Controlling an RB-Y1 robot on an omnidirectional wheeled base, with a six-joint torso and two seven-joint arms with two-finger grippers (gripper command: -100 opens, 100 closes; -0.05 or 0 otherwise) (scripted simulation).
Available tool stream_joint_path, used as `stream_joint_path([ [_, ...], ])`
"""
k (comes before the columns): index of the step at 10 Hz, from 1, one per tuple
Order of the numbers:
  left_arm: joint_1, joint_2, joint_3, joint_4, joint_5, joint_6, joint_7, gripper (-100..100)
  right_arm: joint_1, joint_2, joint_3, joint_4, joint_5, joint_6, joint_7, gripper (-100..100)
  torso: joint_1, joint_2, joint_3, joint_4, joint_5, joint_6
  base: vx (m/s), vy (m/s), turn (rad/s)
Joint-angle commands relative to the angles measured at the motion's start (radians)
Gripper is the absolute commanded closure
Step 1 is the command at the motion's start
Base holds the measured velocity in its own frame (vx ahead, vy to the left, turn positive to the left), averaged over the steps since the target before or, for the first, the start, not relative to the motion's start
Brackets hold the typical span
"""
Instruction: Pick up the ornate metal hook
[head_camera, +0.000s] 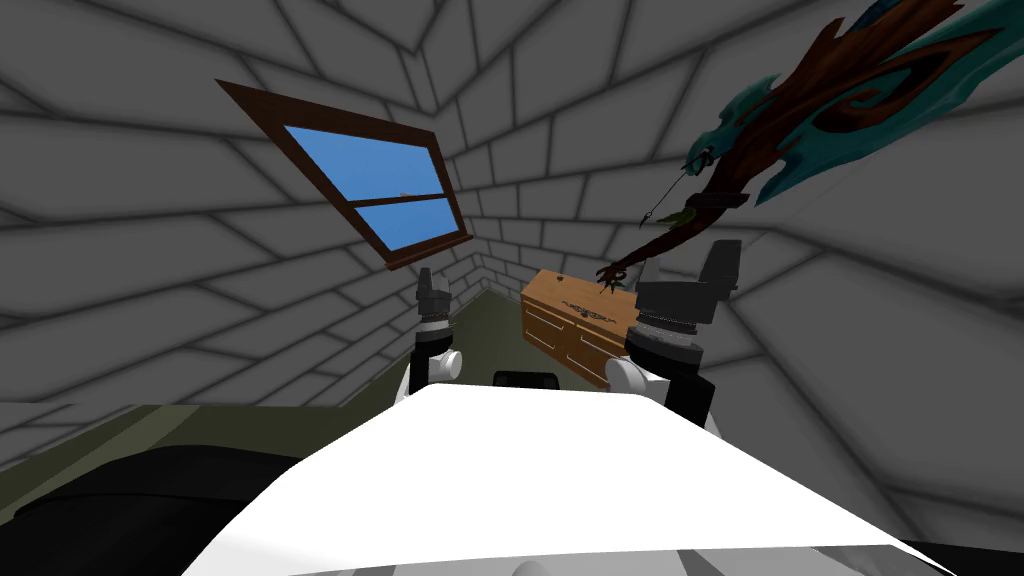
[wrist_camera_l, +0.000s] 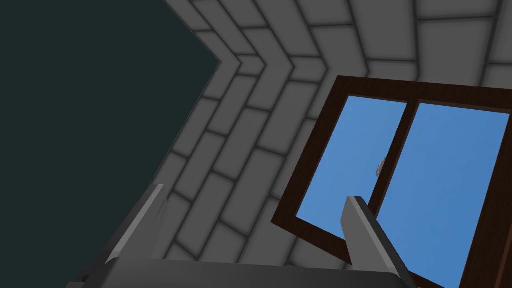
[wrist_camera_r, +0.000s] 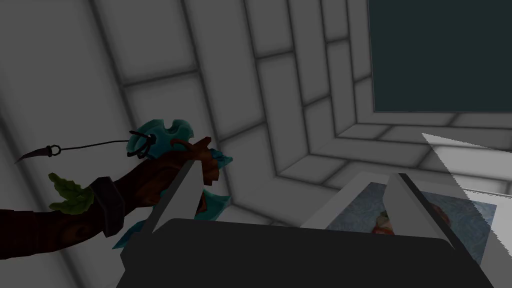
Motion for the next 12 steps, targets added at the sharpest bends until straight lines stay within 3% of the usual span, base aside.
stream_joint_path([
  [1, 0.000, 0.000, 0.000, 0.000, 0.000, 0.000, 0.000, 0, 0.004, -0.039, -0.004, 0.011, 0.014, -0.002, -0.001, -100, 0.000, 0.000, 0.000, 0.000, 0.000, 0.000, 0.010, 0.007, 0.004],
  [4, 0.000, 0.000, 0.000, 0.000, 0.000, 0.000, 0.000, 0, 0.019, -0.127, -0.019, 0.052, 0.068, -0.009, -0.007, -100, 0.000, -0.002, -0.001, 0.000, 0.000, 0.000, 0.031, 0.014, 0.003],
  [9, 0.000, 0.000, 0.000, 0.000, 0.000, 0.000, 0.000, 0, 0.071, -0.281, -0.070, 0.166, 0.213, -0.035, -0.022, -100, 0.001, -0.004, -0.002, -0.001, 0.000, 0.000, 0.059, 0.029, -0.001],
  [10, 0.000, 0.000, 0.000, 0.000, 0.000, 0.000, 0.000, 0, 0.071, -0.281, -0.070, 0.166, 0.226, -0.035, -0.022, -100, 0.002, -0.005, -0.003, -0.001, 0.000, 0.000, 0.053, 0.023, -0.004],
  [12, 0.000, 0.000, 0.000, 0.000, 0.000, 0.000, 0.000, 0, 0.100, -0.344, -0.095, 0.221, 0.293, -0.050, -0.029, -100, 0.001, -0.003, -0.002, -0.001, 0.000, 0.000, 0.053, 0.021, -0.002],
])
